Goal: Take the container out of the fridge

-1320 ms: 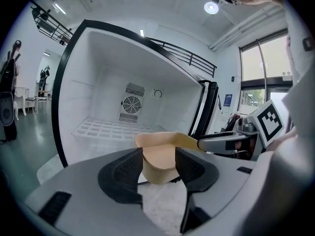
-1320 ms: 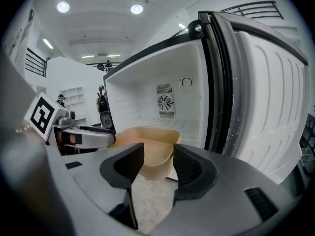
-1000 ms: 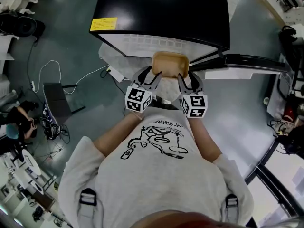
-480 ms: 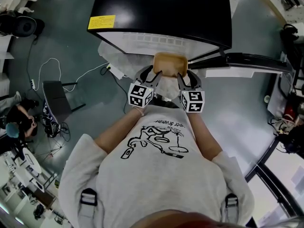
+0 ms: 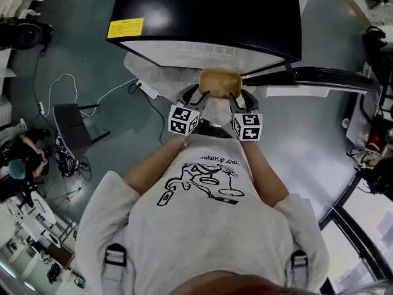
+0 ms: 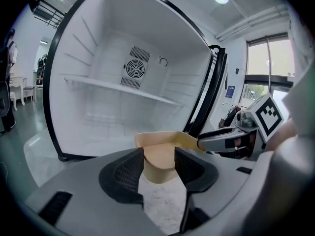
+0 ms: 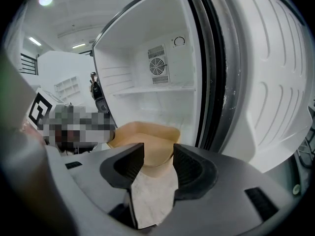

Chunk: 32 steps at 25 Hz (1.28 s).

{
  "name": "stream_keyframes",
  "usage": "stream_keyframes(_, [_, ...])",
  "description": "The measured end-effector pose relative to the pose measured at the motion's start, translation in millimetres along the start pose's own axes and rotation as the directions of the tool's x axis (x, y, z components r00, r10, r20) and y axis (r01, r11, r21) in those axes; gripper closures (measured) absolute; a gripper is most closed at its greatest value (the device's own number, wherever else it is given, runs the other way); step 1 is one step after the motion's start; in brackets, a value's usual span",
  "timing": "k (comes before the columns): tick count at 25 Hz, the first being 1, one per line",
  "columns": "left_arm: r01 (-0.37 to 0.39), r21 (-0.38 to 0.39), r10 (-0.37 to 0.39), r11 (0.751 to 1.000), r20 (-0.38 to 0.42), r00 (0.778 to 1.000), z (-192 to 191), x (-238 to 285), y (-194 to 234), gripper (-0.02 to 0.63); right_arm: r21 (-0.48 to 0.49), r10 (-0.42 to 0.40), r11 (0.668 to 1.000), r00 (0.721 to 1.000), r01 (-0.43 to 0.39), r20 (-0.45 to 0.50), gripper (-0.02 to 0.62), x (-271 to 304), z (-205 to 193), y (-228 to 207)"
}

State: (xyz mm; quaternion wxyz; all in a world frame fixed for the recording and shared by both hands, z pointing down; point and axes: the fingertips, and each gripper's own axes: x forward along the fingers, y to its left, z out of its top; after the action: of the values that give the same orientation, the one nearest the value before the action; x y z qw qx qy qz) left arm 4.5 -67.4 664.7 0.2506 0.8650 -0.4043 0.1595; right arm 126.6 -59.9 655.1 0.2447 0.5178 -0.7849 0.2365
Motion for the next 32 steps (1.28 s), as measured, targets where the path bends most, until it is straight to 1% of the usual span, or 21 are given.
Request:
stream_keyframes(6, [-0.003, -0.006, 0.003, 1.000, -0.018, 1.000, -13.7, 8.5, 3.7, 0.410, 0.012, 0.000, 1.000, 0.999, 0.000, -0.033, 0.399, 9.4, -14.1, -3.3])
stream_keyframes(12, [0.005, -0.010, -0.006, 1.000, -0.055, 0.998, -31.6, 16.1, 6.2, 0.410, 0.012, 0.007, 1.000, 0.997, -0.006, -0.071, 0.399, 15.9, -32.5, -4.2])
stream_keyframes(17, [0.005, -0.011, -0.006, 1.000, -0.083, 0.997, -45.5, 22.6, 7.3, 0.410, 0.030, 0.009, 1.000, 0.995, -0.006, -0.102, 0.399, 21.0, -48.4, -5.1])
stream_keyframes(21, [0.008, -0.027, -0.011, 1.000, -0.114, 0.993, -58.2, 28.2, 9.1, 0.410, 0.029, 0.009, 1.000, 0.993, -0.005, -0.122, 0.399, 27.3, -59.8, -6.6])
stream_keyframes(25, [0.010, -0.025, -0.014, 1.000, -0.145, 0.989, -70.8, 33.3, 10.5, 0.410, 0.028, 0.009, 1.000, 0.989, -0.005, -0.145, 0.399, 33.0, -70.9, -8.4])
stream_keyframes(32, [0.011, -0.026, -0.015, 1.000, -0.185, 0.983, -86.9, 39.6, 13.4, 0.410, 0.019, 0.014, 1.000, 0.986, -0.011, -0.165, 0.399, 39.3, -79.3, -8.7])
